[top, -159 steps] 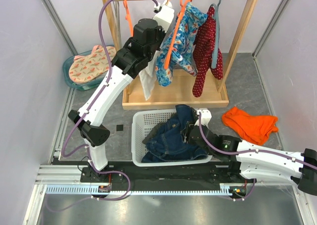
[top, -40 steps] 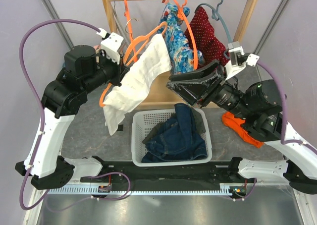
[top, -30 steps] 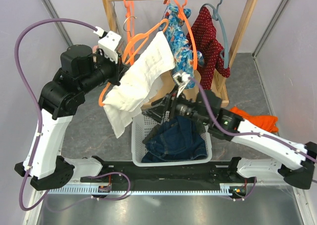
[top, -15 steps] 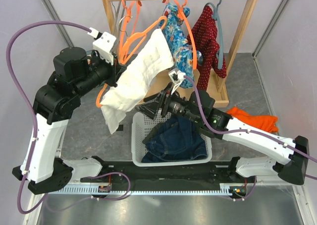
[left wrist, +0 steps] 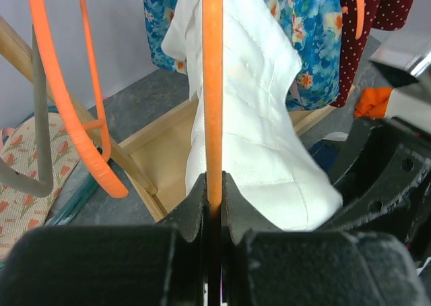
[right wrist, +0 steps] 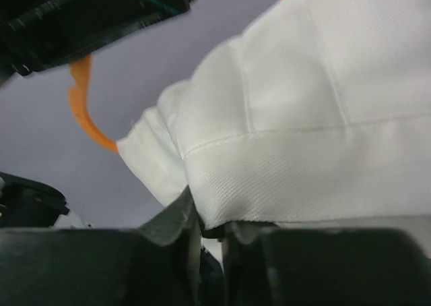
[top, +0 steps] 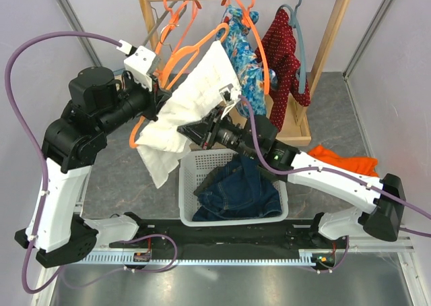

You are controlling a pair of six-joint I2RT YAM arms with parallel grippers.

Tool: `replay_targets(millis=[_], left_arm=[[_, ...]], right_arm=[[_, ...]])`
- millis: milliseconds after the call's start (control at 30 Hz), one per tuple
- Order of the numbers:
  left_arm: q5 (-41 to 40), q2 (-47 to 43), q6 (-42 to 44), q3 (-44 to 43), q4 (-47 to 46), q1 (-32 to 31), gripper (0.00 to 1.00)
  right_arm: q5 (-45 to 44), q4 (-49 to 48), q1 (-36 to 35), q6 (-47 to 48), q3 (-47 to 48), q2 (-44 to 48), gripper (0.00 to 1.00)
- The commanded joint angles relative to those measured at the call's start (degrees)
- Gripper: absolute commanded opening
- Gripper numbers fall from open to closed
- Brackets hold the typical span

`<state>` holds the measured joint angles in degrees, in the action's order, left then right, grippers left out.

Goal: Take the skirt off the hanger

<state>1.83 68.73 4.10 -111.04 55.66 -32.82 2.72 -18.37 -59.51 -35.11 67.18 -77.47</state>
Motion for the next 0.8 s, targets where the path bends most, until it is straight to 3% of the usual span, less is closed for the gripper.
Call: replay_targets(millis=[0, 33, 467, 767], left_arm=[[1.07, -1.76, 0.38, 0.48, -5.12, 0.03, 0.02], [0.99, -1.67, 0.3, 0.83, -5.21, 0.03, 0.02], [-3.93, -0.35, 1.18, 4.61, -6.79, 0.03, 0.02], [-5.16, 0.97, 1.44, 4.08, -6.79, 0.03, 0.02]], right_arm=[[0.26, -2.38, 0.18, 2.06, 9.0, 0.65, 0.08], [0.27, -0.28, 0.18, 2.33, 10.33, 0.83, 0.0], [13.09, 13.97, -0.35, 5.93, 39.68, 8.21, 0.0], [16.25, 14.59, -0.35, 6.99, 39.86, 19.9, 0.0]])
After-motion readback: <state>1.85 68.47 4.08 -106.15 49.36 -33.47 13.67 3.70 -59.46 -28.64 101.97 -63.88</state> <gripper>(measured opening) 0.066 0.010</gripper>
